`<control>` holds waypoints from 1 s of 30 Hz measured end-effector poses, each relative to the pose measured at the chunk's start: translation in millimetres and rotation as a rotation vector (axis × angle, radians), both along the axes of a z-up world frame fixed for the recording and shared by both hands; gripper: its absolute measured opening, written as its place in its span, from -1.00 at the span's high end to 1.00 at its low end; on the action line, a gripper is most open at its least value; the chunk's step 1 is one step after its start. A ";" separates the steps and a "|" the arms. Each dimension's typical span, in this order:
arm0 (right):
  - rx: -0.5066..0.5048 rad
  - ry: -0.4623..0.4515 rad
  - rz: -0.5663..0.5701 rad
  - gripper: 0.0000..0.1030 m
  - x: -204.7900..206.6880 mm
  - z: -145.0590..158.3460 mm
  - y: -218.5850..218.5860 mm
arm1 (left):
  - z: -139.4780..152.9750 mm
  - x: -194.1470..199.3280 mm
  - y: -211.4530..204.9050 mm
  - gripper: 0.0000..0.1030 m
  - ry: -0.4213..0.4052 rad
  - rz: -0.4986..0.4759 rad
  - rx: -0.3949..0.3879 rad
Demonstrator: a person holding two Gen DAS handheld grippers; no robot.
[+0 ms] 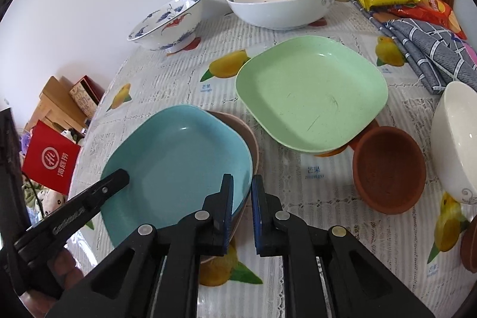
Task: Organize plates and bowls
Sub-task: 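Lift the blue plate with the right gripper and carry it aside, then lower the blue plate onto the table and open the right gripper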
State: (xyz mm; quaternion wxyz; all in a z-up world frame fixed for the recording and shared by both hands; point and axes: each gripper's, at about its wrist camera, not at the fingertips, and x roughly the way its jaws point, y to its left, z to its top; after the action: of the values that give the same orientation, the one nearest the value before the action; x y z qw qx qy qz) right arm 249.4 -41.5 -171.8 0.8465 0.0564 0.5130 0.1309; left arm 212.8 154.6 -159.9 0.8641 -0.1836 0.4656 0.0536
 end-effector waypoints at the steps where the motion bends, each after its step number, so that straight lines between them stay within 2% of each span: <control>1: -0.014 -0.009 0.000 0.82 1.2 0.4 1.4 | -0.3 -0.3 0.2 0.69 -0.003 -0.011 -0.007; 9: -0.044 -0.042 -0.004 0.90 20.3 2.9 6.2 | 1.1 -1.2 -0.8 0.53 -0.011 -0.040 -0.015; 17: -0.051 -0.085 0.020 0.82 13.3 21.0 2.6 | 8.8 -3.2 -6.5 0.48 -0.019 -0.052 0.001; 19: -0.049 -0.089 0.017 0.70 8.5 25.7 -3.3 | 14.0 -6.1 -10.1 0.48 -0.024 -0.055 0.010; 21: -0.055 -0.099 0.013 0.44 2.8 30.4 -10.9 | 19.8 -9.2 -14.4 0.47 -0.031 -0.062 0.022; 25: -0.070 -0.151 -0.016 0.31 -11.6 45.1 -32.8 | 37.4 -15.2 -29.1 0.20 -0.057 -0.079 0.065; 30: -0.117 -0.199 -0.046 0.14 -27.2 63.8 -59.4 | 62.6 -20.9 -53.3 0.16 -0.099 -0.112 0.107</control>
State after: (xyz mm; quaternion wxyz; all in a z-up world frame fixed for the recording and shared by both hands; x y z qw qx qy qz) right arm 222.1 -100.9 -107.9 0.8979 0.0052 0.4316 0.0864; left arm 191.9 101.3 -97.3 0.8964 -0.1130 0.4282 0.0208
